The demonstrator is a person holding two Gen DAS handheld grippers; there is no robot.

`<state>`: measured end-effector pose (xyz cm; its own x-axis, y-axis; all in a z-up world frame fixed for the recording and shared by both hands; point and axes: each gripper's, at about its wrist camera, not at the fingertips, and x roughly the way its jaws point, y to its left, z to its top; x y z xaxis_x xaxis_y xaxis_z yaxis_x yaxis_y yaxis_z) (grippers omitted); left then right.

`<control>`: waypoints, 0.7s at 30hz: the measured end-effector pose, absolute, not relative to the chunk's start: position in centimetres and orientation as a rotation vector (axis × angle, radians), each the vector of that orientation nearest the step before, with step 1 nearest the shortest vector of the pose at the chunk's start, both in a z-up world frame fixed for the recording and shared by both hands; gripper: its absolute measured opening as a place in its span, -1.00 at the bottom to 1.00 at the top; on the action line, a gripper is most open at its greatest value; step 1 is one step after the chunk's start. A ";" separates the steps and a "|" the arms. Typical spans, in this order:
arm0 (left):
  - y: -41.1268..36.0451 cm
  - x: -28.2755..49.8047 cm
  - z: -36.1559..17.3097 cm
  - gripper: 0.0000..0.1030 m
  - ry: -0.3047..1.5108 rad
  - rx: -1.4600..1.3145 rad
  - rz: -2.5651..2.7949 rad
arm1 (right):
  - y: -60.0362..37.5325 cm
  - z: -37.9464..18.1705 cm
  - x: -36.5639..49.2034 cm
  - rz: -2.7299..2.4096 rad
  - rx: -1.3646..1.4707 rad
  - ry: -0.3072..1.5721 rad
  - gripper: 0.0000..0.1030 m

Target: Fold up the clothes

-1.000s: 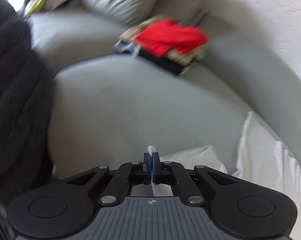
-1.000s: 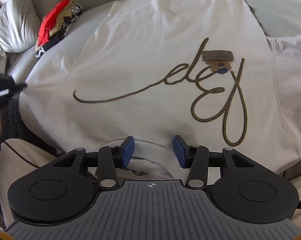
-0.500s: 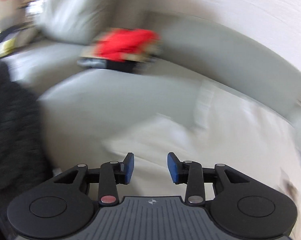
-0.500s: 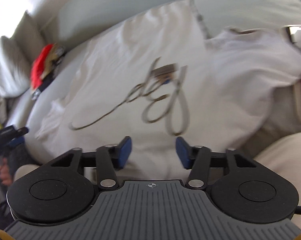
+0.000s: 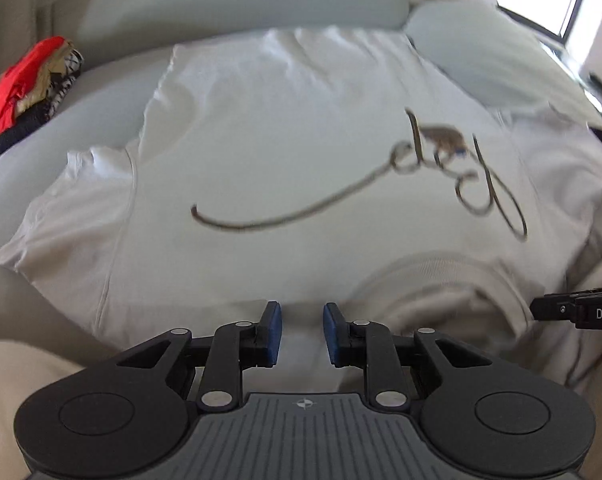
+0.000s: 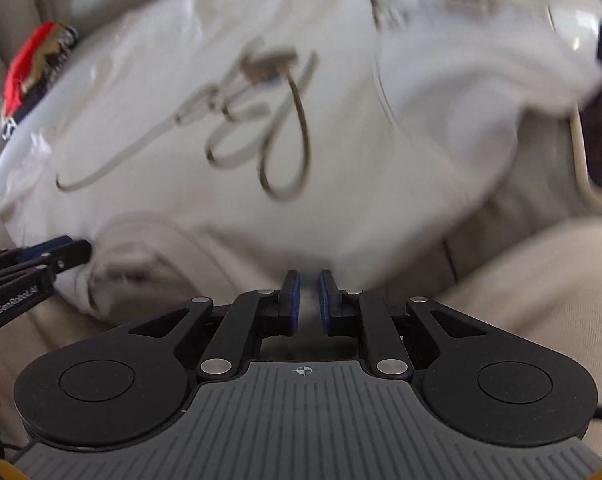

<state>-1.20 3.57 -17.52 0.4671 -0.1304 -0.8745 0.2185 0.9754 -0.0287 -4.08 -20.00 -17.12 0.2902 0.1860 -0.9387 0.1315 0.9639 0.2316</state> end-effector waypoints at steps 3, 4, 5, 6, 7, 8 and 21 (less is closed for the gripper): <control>4.6 -1.6 -17.1 -0.63 1.119 0.018 -0.231 | -21.1 -16.0 -4.9 0.035 0.349 1.229 -0.66; 4.9 -1.7 -16.6 -0.62 1.097 0.001 -0.237 | -21.3 -15.2 -4.9 0.032 0.360 1.181 -0.66; 4.9 -1.7 -16.0 -0.61 1.066 -0.009 -0.236 | -21.6 -14.4 -4.9 0.029 0.370 1.134 -0.66; 4.9 -1.6 -15.5 -0.59 1.035 -0.018 -0.234 | -21.8 -13.5 -4.6 0.020 0.367 1.076 -0.60; 4.9 -1.3 -15.0 -0.57 1.005 -0.022 -0.229 | -21.8 -12.8 -4.2 0.011 0.357 1.033 -0.55; 4.8 -0.9 -14.7 -0.57 0.980 -0.024 -0.221 | -21.9 -12.2 -3.7 0.007 0.352 1.001 -0.40; 3.2 3.4 -17.0 -0.55 0.987 0.007 -0.234 | -30.5 -14.9 3.3 -0.401 0.474 0.980 -1.00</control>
<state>3.36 3.23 -17.02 0.5282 -0.1925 -0.8270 0.1985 0.9750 -0.1002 3.34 -30.55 -14.93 0.4994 -0.1097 -0.8594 0.5245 0.8278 0.1992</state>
